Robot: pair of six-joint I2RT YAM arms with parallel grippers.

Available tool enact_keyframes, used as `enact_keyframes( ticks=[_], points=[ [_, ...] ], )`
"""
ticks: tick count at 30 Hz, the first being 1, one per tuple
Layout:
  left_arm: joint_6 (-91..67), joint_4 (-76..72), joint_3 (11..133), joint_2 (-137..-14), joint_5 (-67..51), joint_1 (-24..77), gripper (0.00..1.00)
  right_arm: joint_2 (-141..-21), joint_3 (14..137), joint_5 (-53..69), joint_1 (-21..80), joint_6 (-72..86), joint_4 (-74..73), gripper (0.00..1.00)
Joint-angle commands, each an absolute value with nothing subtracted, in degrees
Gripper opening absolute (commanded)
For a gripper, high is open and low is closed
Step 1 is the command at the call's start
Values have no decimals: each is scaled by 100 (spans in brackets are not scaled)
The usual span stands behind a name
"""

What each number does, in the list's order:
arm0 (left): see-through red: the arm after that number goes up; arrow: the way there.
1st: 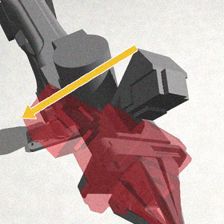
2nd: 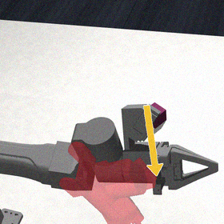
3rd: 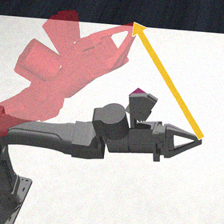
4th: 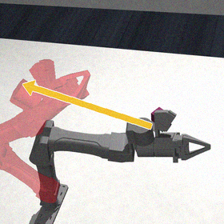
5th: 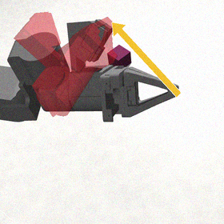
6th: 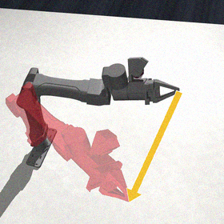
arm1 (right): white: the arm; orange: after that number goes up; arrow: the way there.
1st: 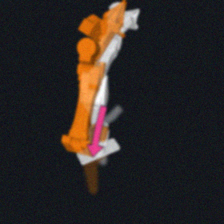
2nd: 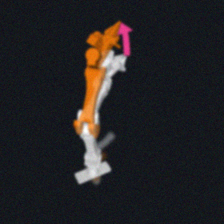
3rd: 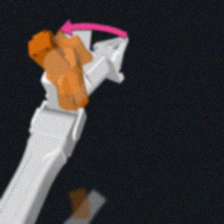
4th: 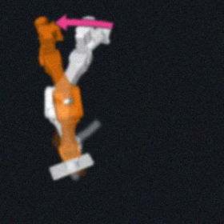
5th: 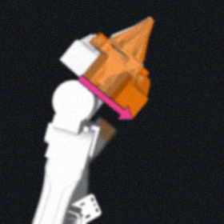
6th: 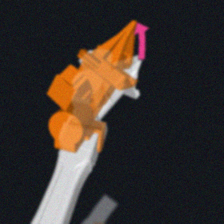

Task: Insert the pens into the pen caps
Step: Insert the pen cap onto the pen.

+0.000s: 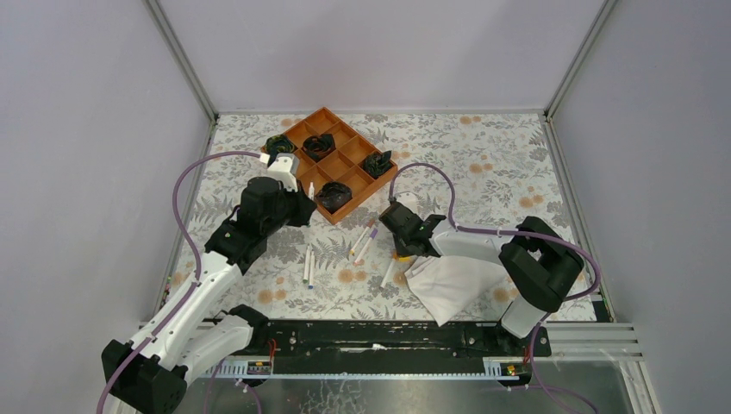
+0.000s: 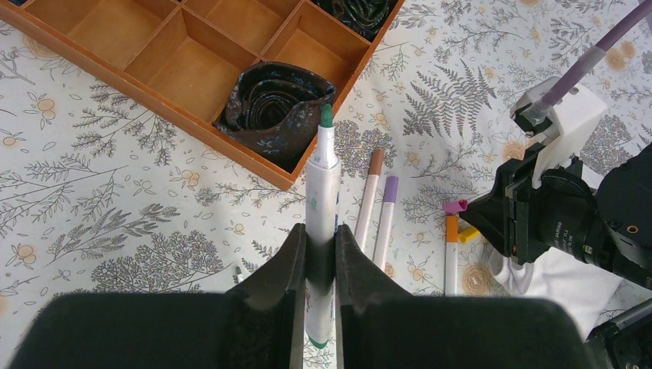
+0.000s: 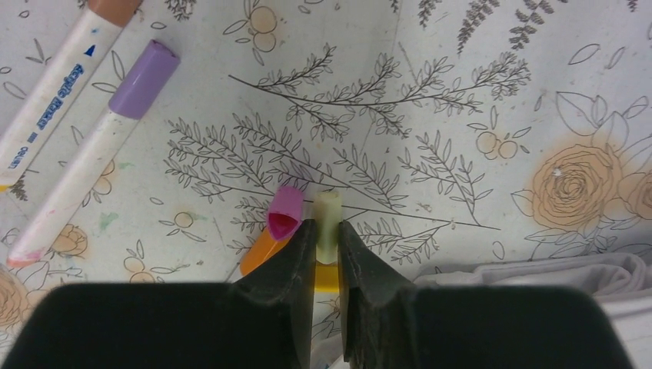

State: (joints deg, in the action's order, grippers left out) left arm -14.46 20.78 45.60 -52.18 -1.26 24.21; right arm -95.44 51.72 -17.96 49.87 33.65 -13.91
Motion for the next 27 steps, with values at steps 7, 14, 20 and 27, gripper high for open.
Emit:
enact_keyframes(
  ticks=[7, 14, 20, 27],
  points=[
    [-1400, 1881, 4573, -5133, -107, 2373, 0, -9668, 5218, -2362, 4832, 3456, -1695, 19],
    [-1399, 1886, 4576, -5128, -92, 2373, 0, -9818, 5257, -2055, 4749, 3445, -1609, 24],
    [-1397, 1881, 4577, -5128, -91, 2374, 0, -9959, 5316, -1952, 4702, 3432, -1626, 28],
    [-1419, 1877, 4550, -5079, -160, 2365, 0, -9780, 5317, -1848, 4597, 3396, -1739, 11]
  ],
)
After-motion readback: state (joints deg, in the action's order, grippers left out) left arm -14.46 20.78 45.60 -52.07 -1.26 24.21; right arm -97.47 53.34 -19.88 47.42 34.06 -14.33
